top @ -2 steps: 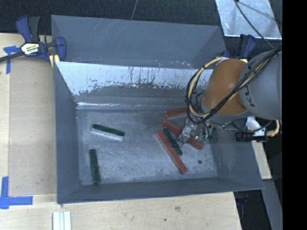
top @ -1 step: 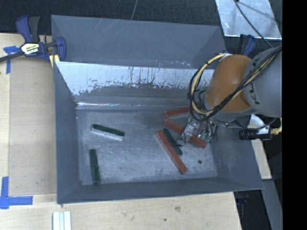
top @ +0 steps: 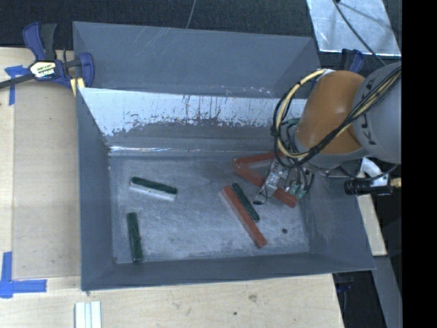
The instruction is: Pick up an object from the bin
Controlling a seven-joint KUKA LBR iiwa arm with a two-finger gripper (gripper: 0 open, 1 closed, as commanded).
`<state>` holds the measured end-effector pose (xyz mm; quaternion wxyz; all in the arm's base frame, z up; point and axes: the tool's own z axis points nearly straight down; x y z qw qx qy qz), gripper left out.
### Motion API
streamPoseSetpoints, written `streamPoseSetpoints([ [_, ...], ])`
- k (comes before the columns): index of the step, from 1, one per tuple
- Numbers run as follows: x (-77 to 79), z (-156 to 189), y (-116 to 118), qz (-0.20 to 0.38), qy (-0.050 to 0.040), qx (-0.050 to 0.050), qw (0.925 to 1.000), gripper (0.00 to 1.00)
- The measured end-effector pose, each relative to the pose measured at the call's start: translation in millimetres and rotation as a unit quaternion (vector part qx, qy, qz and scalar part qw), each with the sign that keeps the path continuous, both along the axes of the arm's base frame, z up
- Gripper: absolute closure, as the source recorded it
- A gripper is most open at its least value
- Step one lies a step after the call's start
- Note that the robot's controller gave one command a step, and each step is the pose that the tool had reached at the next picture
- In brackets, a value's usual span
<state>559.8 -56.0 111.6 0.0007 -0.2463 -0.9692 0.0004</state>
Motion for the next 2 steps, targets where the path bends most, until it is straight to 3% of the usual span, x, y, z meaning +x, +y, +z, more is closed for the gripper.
streamPoseSetpoints([
  [2,0.9,49,-1,0.001,-0.0026,0.000,1.0000,1.00],
])
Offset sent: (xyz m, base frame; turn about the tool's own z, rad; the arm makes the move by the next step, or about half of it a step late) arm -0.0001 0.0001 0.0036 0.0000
